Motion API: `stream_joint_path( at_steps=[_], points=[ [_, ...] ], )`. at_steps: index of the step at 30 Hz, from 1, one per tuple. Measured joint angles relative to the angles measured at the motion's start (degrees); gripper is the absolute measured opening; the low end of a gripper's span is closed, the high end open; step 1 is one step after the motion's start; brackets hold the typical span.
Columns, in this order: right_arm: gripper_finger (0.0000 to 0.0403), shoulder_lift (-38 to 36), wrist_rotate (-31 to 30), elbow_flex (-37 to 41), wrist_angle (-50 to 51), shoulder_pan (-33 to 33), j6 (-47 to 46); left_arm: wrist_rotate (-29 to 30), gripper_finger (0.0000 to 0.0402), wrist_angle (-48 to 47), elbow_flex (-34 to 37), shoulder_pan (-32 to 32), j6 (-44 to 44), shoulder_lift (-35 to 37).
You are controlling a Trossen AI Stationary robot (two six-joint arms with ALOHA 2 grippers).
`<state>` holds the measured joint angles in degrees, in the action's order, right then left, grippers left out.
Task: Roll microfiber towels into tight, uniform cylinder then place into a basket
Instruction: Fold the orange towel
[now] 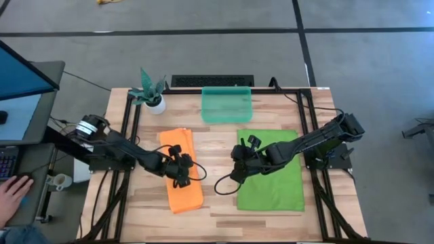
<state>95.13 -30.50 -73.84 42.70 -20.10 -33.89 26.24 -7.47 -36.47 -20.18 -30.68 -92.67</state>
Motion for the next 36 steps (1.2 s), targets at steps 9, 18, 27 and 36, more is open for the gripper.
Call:
stream_joint_path(
  at_steps=[9,18,27,36],
  points=[
    [0.0107,0.00,0.00,0.02,0.06,0.00,-0.11,-2.48,0.0000,1.12,-5.30,-1.39,0.83,-4.06],
    [0.0107,0.00,0.00,0.02,0.13,-0.19,-0.07,-0.02,0.0000,-5.46,-13.87,-2.03,9.25,-3.99],
    [0.0107,0.82,0.02,0.02,-4.36,-4.72,3.31,6.68,0.0000,-36.43,-30.05,-9.89,5.43,-2.92],
    [0.0107,5.91,0.85,-0.32,-23.11,-10.53,16.85,10.52,0.0000,-42.87,-32.81,-26.18,-9.54,-2.91]
  ],
)
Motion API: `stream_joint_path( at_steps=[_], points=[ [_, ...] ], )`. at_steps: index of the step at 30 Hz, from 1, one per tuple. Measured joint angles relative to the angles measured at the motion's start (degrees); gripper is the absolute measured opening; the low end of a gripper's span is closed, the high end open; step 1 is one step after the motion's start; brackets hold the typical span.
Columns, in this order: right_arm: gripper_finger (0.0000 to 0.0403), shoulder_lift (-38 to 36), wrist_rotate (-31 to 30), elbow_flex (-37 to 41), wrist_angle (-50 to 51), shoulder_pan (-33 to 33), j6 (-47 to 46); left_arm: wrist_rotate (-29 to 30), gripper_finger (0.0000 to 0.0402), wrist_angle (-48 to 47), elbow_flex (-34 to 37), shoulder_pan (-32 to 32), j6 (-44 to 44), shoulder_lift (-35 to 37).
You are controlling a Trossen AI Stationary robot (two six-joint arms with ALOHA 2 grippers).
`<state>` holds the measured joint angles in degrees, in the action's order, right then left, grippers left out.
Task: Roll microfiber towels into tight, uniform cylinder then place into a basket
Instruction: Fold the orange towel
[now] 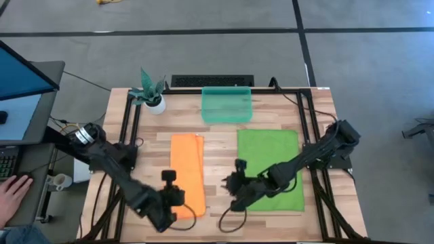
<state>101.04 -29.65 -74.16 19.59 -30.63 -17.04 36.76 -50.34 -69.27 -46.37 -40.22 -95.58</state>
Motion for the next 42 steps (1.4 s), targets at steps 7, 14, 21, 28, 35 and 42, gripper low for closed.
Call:
stream_joint_path(
  at_steps=[7,14,21,28,35,42],
  points=[
    [0.0107,6.05,0.79,0.34,-11.70,-0.77,10.78,-0.62,0.0000,1.58,0.02,-5.20,-4.35,-0.07],
    [0.0107,10.11,5.73,0.34,-19.11,1.06,13.14,-4.01,0.0015,1.24,0.09,-5.39,-10.09,-0.09],
    [0.0110,10.03,13.35,0.32,-22.50,3.57,15.08,-7.36,0.0092,1.48,0.11,-6.26,-14.34,-0.20],
    [0.0164,11.19,19.81,0.35,-28.00,4.89,18.33,-9.66,0.0140,6.10,0.13,-8.67,-10.46,-6.48],
    [0.0228,15.13,24.37,-0.73,-33.14,4.76,27.73,-11.08,0.0138,9.80,0.15,-9.40,-6.79,-12.61],
    [0.0239,21.55,29.43,-4.82,-33.46,4.94,30.94,-11.61,0.0132,10.66,0.17,-9.40,-9.46,-14.73]
  ],
)
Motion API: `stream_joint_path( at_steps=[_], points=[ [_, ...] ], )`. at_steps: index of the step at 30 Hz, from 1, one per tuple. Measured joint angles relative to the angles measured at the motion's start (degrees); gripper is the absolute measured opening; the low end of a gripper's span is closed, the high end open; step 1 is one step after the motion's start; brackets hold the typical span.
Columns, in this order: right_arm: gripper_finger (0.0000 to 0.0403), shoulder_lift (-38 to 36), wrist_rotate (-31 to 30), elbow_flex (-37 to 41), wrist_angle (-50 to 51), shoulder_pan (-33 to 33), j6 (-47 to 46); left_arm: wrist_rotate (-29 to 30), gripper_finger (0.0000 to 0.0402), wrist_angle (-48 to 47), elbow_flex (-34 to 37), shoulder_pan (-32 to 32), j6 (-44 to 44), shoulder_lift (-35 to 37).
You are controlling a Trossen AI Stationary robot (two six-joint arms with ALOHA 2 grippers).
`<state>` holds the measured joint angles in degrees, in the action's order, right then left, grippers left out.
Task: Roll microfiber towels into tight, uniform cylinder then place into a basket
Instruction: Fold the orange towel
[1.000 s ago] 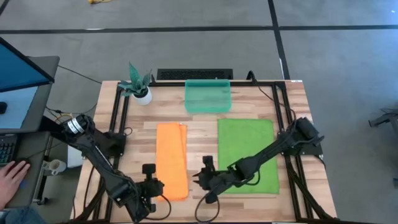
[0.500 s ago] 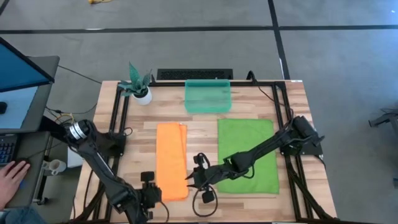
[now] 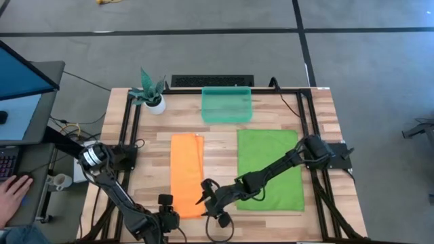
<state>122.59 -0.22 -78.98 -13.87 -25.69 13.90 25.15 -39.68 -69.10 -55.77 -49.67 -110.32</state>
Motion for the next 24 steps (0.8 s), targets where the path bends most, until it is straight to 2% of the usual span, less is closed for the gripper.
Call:
stream_joint_path(
  at_steps=[5,13,17,24],
  points=[
    [0.0240,0.53,6.82,-0.58,0.77,0.90,-1.03,0.56,0.0132,0.95,-0.07,0.22,-1.28,-1.95],
    [0.0240,0.52,7.73,-0.49,8.77,1.95,0.21,-1.50,0.0132,1.30,-0.35,3.99,-1.18,-3.39],
    [0.0240,0.52,7.75,-0.46,13.25,2.60,5.13,-1.12,0.0132,2.18,-0.57,6.39,0.28,-3.55],
    [0.0240,0.52,7.73,-0.44,15.45,2.44,6.11,-2.50,0.0131,4.41,-0.50,9.93,2.60,-3.63]
  ],
)
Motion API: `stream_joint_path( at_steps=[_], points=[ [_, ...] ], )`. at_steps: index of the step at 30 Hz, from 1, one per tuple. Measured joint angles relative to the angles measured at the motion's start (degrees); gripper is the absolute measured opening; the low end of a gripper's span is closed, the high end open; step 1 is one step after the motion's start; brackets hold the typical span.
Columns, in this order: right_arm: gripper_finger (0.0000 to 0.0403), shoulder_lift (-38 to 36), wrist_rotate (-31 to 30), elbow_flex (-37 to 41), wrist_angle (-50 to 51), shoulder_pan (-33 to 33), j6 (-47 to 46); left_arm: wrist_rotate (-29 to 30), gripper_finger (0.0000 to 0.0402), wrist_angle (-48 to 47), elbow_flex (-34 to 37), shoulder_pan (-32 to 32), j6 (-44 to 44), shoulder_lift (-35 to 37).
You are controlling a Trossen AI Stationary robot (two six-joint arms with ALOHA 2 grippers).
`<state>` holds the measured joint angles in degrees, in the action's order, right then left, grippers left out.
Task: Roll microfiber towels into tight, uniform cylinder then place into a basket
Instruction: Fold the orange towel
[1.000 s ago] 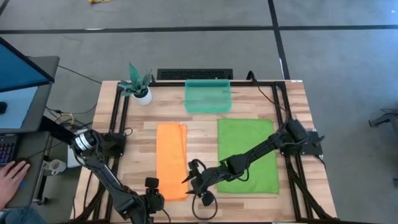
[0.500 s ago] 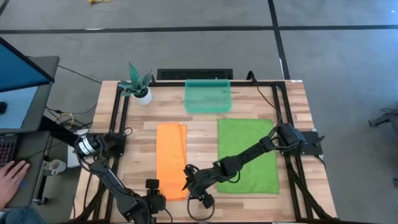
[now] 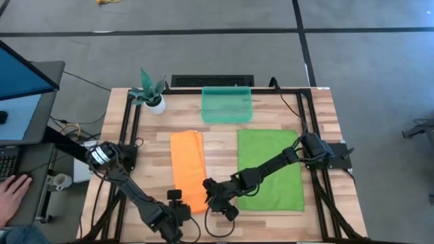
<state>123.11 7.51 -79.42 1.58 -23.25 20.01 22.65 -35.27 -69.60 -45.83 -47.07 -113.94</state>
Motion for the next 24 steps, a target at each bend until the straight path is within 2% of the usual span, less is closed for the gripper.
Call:
stream_joint_path(
  at_steps=[14,20,24],
  points=[
    [0.0236,0.00,-0.49,0.00,7.48,1.71,1.18,0.99,0.0084,0.92,0.02,3.20,4.76,-0.09],
    [0.0206,0.00,-0.58,0.00,9.42,2.06,0.48,1.51,0.0071,0.72,0.04,3.25,4.83,-0.12],
    [0.0171,0.57,-1.01,-0.02,9.35,2.00,-1.12,2.52,0.0058,0.70,0.09,3.25,4.86,-0.14]
  ],
)
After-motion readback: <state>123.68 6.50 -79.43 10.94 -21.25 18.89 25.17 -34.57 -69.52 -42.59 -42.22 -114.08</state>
